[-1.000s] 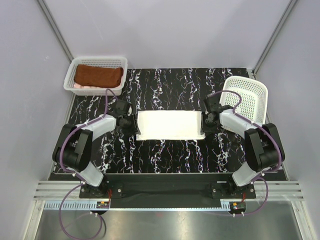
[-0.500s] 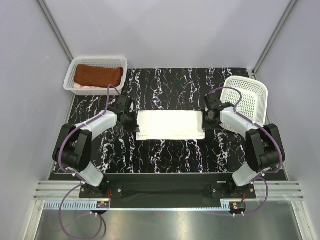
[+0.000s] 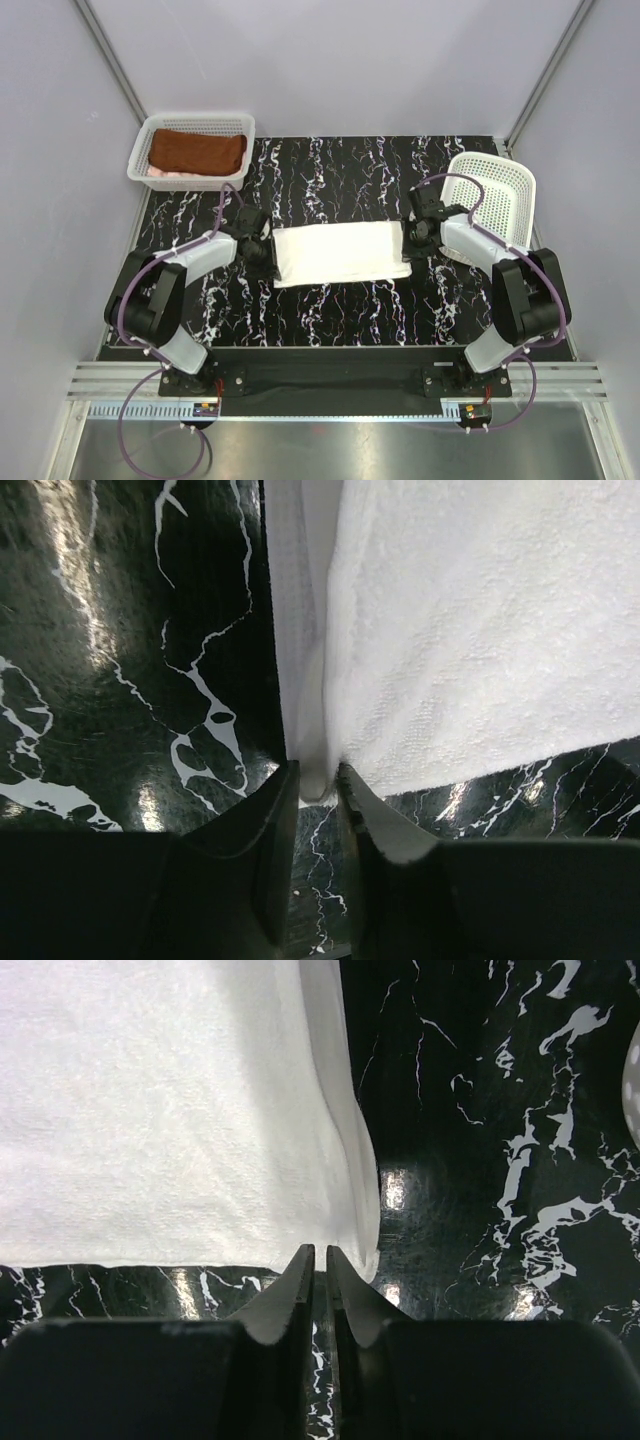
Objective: Fold and stack the towels
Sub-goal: Neatly place the folded towel into the bin
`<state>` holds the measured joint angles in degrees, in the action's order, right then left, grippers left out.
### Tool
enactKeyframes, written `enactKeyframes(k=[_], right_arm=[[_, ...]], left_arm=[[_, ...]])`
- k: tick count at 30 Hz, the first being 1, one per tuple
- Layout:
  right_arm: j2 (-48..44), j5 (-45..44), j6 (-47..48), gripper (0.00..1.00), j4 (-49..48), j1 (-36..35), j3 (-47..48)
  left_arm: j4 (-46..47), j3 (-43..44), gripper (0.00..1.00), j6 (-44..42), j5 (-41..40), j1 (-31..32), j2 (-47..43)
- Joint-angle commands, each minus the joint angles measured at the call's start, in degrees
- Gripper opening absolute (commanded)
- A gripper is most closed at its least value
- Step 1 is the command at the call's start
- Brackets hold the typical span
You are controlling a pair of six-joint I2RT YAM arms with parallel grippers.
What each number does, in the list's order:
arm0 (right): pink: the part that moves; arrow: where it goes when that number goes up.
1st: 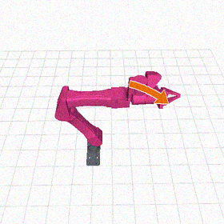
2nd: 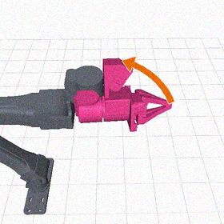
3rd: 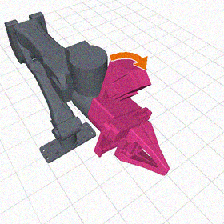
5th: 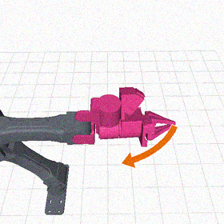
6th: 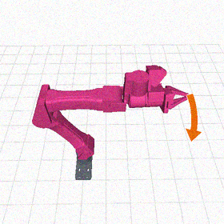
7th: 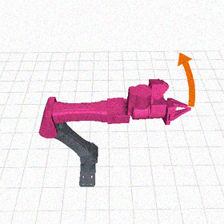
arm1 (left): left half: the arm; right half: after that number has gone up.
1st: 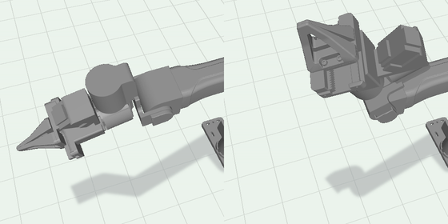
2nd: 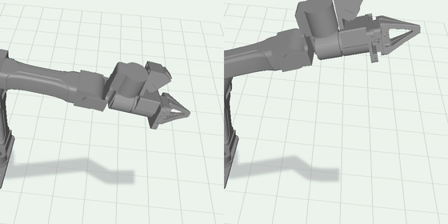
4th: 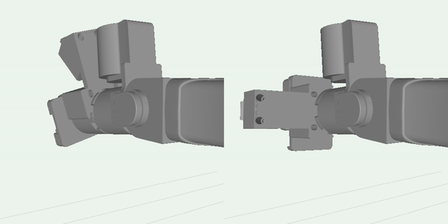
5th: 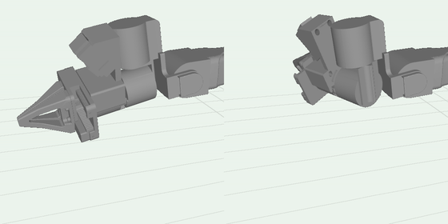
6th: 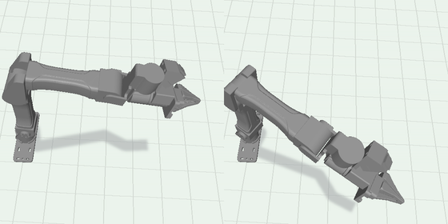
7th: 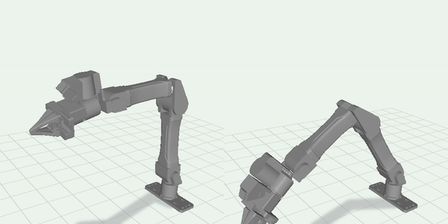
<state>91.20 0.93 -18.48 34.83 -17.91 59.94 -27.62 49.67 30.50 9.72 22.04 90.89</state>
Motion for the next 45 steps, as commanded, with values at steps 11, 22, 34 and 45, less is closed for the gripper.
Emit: enactKeyframes(k=[11, 22, 34, 45], right_arm=[[-1.8, -6.0, -1.1, 0.15, 4.2, -0.5, 0.9], [0.5, 19.6, -7.1, 0.16, -12.9, -5.7, 4.1], [10.6, 29.5, -9.0, 0.14, -30.8, -7.5, -6.1], [1.1, 22.0, -8.2, 0.17, -21.4, -7.6, -4.2]], left_arm=[[-6.3, 9.9, 0.54, -4.7, -5.7, -2.1, -5.2], [6.4, 5.3, 0.59, -2.0, 5.1, -6.9, 4.8], [6.1, 5.2, 0.59, 0.1, 3.4, -6.9, 8.5], [7.3, 6.0, 0.48, 2.1, 5.0, -6.3, 10.7]])
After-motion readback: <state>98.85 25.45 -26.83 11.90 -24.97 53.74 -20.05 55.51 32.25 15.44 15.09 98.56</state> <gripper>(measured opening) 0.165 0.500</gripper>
